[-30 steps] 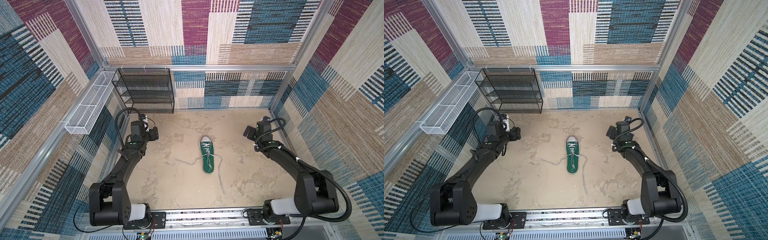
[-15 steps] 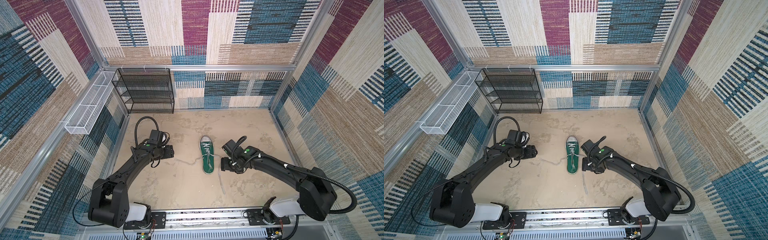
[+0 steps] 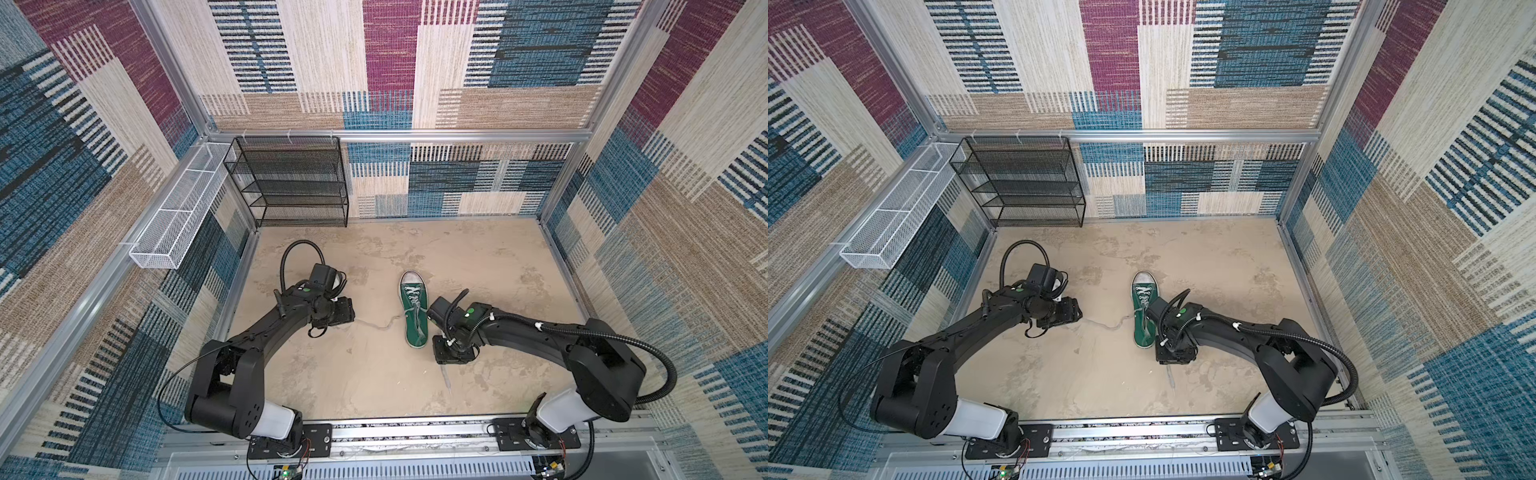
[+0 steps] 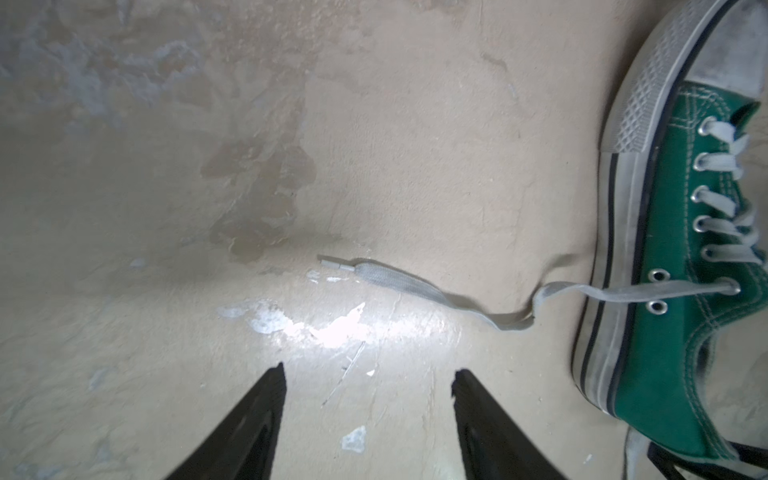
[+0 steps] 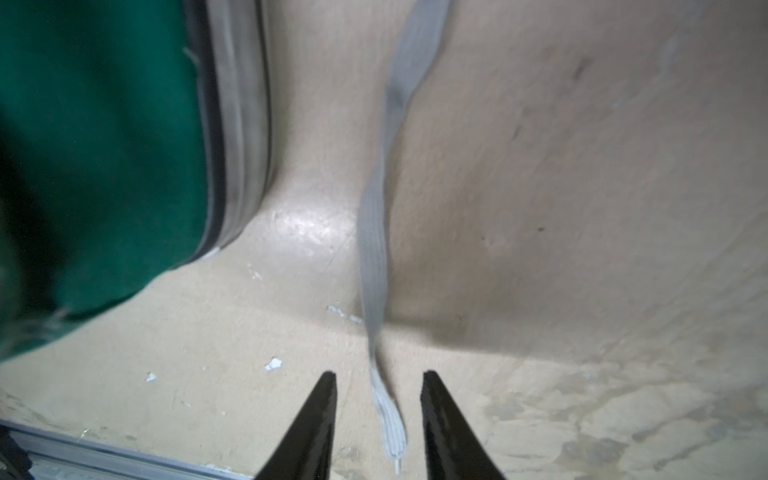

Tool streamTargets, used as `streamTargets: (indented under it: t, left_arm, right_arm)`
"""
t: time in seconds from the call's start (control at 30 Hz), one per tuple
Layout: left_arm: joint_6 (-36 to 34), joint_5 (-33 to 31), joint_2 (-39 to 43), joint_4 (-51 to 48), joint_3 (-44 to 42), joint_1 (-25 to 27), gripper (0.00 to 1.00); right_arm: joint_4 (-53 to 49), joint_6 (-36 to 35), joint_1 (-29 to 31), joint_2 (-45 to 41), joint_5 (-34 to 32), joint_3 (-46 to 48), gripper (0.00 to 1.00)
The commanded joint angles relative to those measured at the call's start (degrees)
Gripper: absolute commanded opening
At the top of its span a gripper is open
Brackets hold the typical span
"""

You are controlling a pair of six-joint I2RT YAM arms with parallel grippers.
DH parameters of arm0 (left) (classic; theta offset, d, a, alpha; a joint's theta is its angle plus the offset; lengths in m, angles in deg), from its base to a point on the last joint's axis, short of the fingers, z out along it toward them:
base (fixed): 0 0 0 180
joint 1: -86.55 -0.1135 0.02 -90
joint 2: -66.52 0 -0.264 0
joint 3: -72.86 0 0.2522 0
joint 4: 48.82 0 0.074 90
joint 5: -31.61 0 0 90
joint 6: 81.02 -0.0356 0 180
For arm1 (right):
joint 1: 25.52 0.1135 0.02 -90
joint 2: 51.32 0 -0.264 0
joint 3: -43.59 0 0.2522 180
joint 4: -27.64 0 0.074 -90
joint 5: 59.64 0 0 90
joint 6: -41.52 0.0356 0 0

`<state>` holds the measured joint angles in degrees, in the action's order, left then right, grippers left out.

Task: Tie the shoes

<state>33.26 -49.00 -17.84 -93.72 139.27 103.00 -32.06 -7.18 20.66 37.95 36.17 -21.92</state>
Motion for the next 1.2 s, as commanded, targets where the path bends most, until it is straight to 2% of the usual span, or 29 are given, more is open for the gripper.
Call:
streamTargets:
  t: [0.0,0.43,0.57,0.7,0.8,0.9,1.07,1.17]
  left_arm:
    - [1.2,-0.3,-0.9,-0.3,0.7,0.6,0.67]
    - [1.3,0.3,-3.4,-0.3,2.0,0.8,0.66]
    - [1.4,0.2,-3.5,-0.5,2.6,0.8,0.66]
    - [1.0,-0.2,-3.8,-0.7,2.9,0.8,0.66]
    - [0.6,-0.1,-4.6,-1.4,3.7,0.8,0.66]
    - [0.5,0.1,-5.3,-1.5,4.4,0.7,0.66]
    - [0.0,0.0,-5.9,-2.1,5.9,0.7,0.66]
    - [-0.2,-0.2,-6.0,-2.7,6.5,0.6,0.66]
  right_arm:
    - [-0.8,-0.2,0.1,1.2,-1.0,-0.2,0.33]
    - [0.3,-0.5,0.0,3.7,-2.5,0.1,0.14]
    - [-2.5,-2.1,0.1,3.3,-3.8,-1.5,0.00]
    - [-6.5,-1.1,-0.7,-1.5,-6.0,-2.9,0.00]
    - [-11.3,1.4,-4.3,-5.2,-9.8,-3.6,0.00]
    - [-13.0,0.7,-8.2,-8.3,-12.2,-5.4,0.00]
    - [-12.9,-2.6,-10.2,-8.7,-10.2,-16.0,0.00]
    - [-18.3,-1.3,-10.2,-6.0,-15.3,-24.2,0.00]
